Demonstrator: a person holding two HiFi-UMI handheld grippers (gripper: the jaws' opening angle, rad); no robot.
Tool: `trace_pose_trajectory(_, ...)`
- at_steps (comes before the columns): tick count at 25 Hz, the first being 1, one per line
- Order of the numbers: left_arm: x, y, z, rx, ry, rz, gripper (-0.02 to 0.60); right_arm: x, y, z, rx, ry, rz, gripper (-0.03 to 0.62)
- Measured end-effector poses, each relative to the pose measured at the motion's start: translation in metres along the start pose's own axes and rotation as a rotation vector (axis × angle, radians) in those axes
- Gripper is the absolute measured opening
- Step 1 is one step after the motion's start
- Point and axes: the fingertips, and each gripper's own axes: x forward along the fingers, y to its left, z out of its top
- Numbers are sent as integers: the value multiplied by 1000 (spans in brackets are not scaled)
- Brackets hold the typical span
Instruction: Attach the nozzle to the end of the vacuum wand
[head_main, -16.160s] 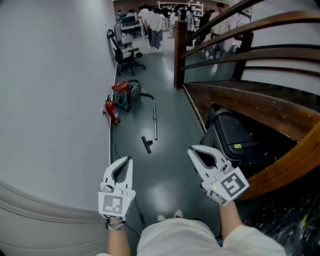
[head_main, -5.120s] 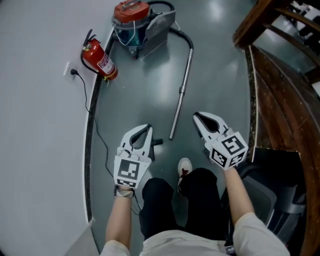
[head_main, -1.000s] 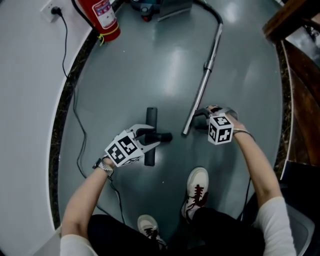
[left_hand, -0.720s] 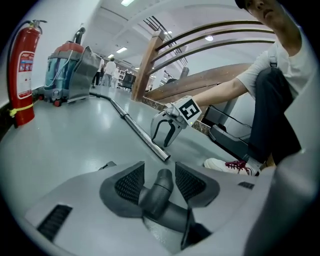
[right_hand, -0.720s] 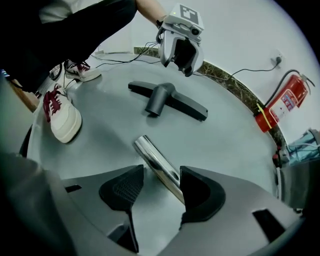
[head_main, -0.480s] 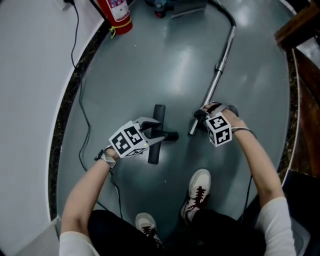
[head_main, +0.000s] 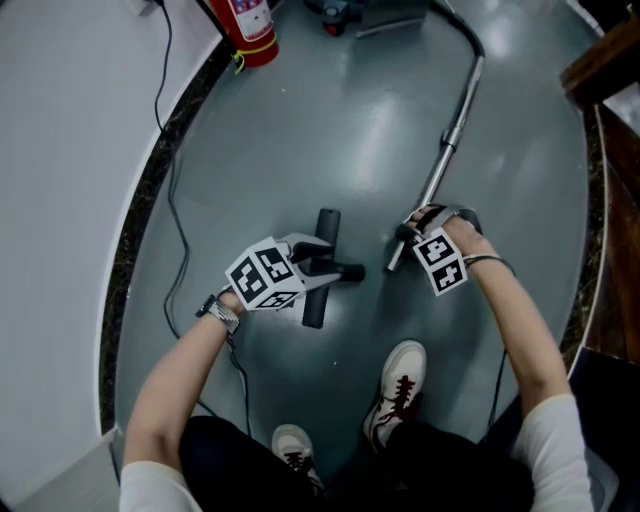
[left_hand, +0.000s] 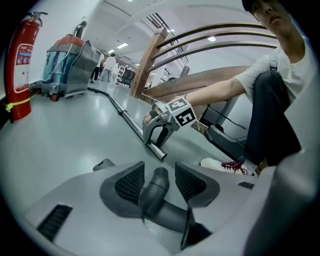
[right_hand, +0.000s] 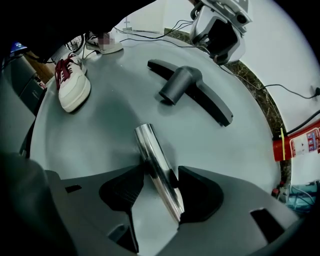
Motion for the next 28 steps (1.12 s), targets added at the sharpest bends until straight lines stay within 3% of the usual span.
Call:
trace_pose_trajectory(5,2,4,-10,37,43,24,192,4,-1,-1,-13,-11,31,225)
trace_pose_trajectory(17,13,-2,-37,160,160,12,192,-1,24,3,86,-3,93,225)
trace_pose_trajectory(28,25,-6,-44,233,193,13,192,-3,37,5,159,12,122,238)
